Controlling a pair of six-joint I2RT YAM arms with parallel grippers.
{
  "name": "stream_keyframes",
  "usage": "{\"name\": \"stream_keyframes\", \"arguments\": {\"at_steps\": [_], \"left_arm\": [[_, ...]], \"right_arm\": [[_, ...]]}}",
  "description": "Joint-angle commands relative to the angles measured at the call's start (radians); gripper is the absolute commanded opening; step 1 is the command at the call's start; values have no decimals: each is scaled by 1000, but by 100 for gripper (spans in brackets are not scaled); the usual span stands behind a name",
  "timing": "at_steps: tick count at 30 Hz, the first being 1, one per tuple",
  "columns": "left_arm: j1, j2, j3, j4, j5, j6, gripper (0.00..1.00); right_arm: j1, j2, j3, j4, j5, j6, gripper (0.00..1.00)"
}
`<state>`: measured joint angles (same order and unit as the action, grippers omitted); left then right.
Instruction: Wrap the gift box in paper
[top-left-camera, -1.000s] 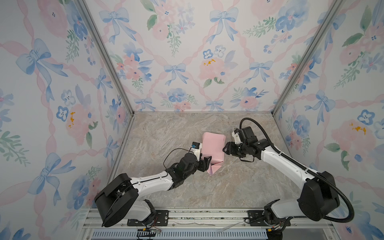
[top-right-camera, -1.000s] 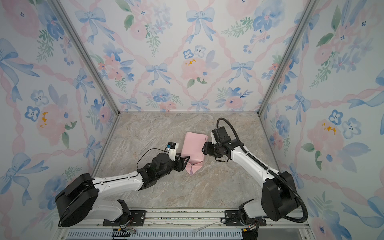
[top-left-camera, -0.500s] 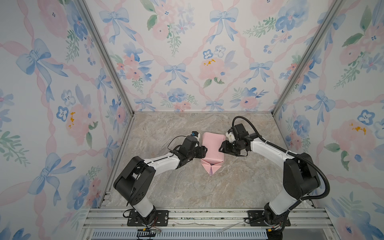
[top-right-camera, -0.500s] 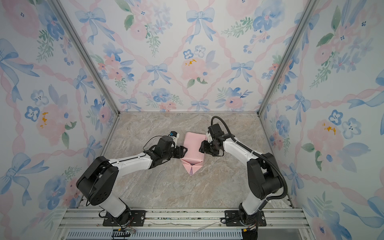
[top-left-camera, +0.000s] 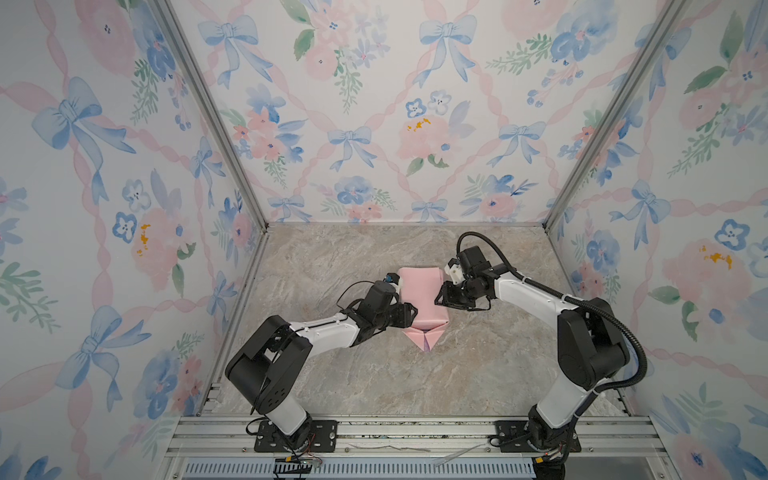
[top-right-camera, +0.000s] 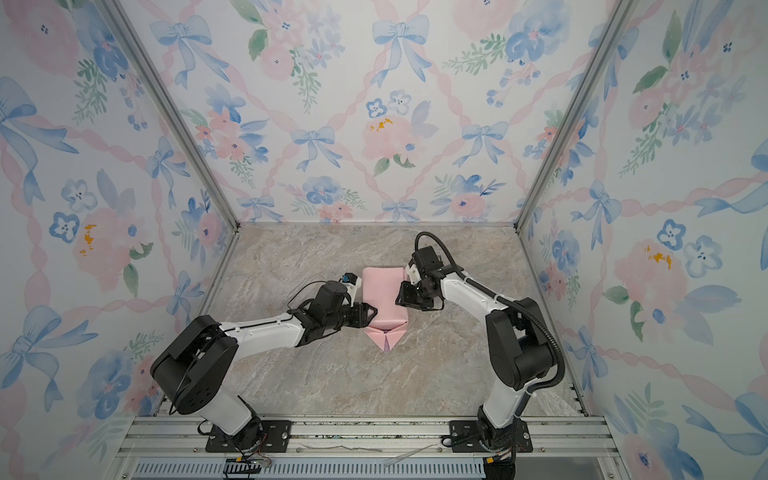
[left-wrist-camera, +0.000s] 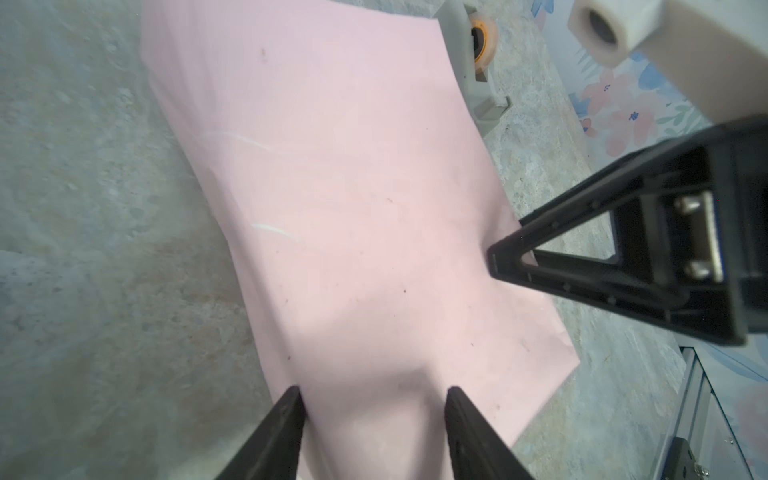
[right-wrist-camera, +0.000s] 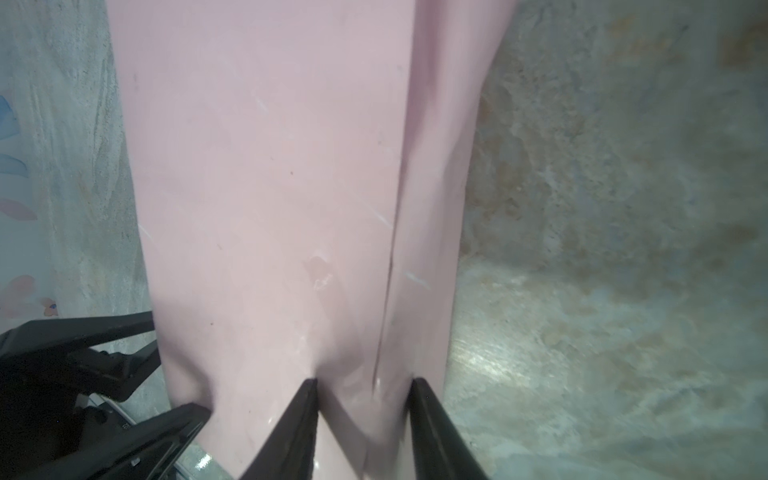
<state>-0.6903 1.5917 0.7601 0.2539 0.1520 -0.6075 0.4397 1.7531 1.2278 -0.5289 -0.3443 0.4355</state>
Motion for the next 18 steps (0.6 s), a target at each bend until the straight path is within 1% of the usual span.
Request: {"name": "stream_keyframes", "arguments": {"at_steps": [1,5,9,11,12,16,18], "left_arm": [[-35,-52,-73,55,-4,-36,57],[-97,-115,-135,62,-59,-44,57],[-137,-223,-219,62,-167,-5,60],[-149,-296,-257,62,-218,52,63],[-151,-335,-272,62,-239,82,63],[-155,-475,-331,62,-316,210,64],[-155,-522,-344,62,-324,271,64]], "right_arm": [[44,32,39,-20,-40,-29,38],[69,47,57,-11,-56,-32,39],[70,24,56,27,-40,-9,54],[65,-12,49,47,-19,6,58],[61,-34,43,55,-9,12,59],[39,-172,-20,90,41,45,60],[24,-250,-77,107,54,67,60]]}}
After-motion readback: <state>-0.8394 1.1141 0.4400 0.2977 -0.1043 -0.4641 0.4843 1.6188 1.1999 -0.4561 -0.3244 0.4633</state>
